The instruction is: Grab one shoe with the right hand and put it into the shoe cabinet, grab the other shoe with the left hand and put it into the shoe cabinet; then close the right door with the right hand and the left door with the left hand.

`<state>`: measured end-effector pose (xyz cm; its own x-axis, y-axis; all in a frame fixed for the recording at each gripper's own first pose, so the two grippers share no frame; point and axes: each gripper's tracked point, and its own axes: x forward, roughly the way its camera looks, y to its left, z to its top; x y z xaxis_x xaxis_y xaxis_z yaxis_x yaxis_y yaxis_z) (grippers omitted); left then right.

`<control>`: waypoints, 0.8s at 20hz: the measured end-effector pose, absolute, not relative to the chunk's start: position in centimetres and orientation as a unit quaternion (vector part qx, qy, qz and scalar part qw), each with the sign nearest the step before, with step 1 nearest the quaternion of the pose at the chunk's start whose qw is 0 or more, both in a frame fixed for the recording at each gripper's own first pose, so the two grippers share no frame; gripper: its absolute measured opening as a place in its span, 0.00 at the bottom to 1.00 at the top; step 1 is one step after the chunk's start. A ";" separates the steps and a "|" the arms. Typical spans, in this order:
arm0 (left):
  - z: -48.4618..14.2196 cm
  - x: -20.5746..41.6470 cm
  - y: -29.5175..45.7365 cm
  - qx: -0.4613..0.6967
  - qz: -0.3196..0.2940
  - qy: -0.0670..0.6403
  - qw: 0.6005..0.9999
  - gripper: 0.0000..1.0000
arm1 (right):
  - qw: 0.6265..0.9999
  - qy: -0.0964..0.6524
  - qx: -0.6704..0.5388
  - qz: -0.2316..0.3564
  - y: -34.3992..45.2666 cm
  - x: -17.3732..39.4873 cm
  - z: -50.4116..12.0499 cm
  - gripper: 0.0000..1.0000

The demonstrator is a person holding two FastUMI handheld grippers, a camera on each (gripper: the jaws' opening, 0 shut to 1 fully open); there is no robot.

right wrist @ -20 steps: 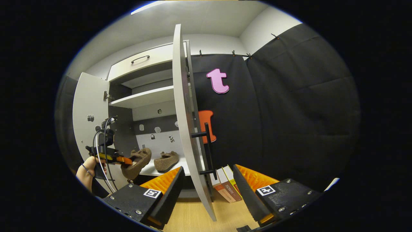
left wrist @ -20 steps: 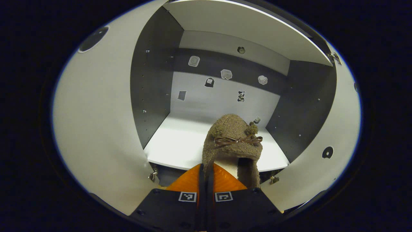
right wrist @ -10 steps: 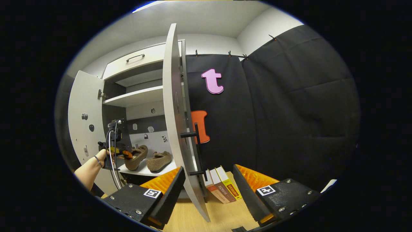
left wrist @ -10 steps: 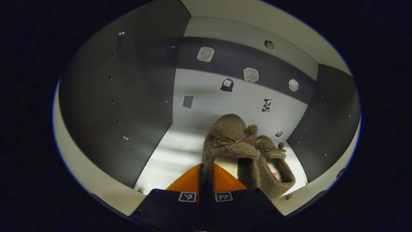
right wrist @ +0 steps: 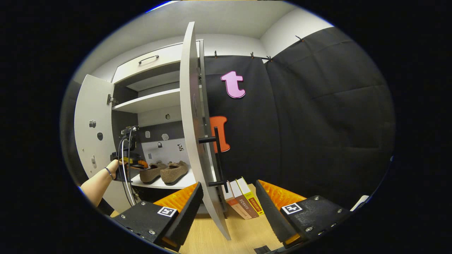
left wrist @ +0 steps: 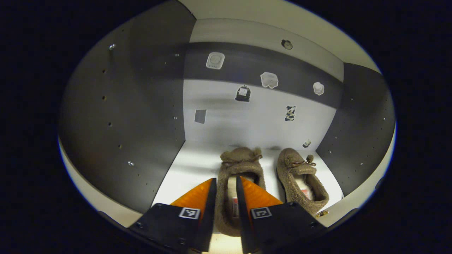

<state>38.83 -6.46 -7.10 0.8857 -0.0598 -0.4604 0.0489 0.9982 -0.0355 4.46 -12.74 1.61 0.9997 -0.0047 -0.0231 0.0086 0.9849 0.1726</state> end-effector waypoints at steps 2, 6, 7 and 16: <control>-4.7 37.3 -6.9 -0.010 -0.036 0.212 0.977 0.55 | 0.996 0.008 0.084 0.000 -12.5 4.2 1.9 0.92; 0.5 31.9 -8.6 -0.020 -0.070 0.156 0.985 0.80 | 0.996 0.004 0.083 0.007 -12.8 3.7 1.9 0.92; 1.8 30.3 -8.8 -0.020 -0.077 0.139 0.987 0.83 | 0.996 0.003 0.085 0.008 -12.9 3.6 1.8 0.92; 8.6 14.8 -7.2 -0.009 -0.113 0.025 0.993 0.97 | 0.999 0.012 0.034 -0.012 -14.8 5.4 -2.4 0.92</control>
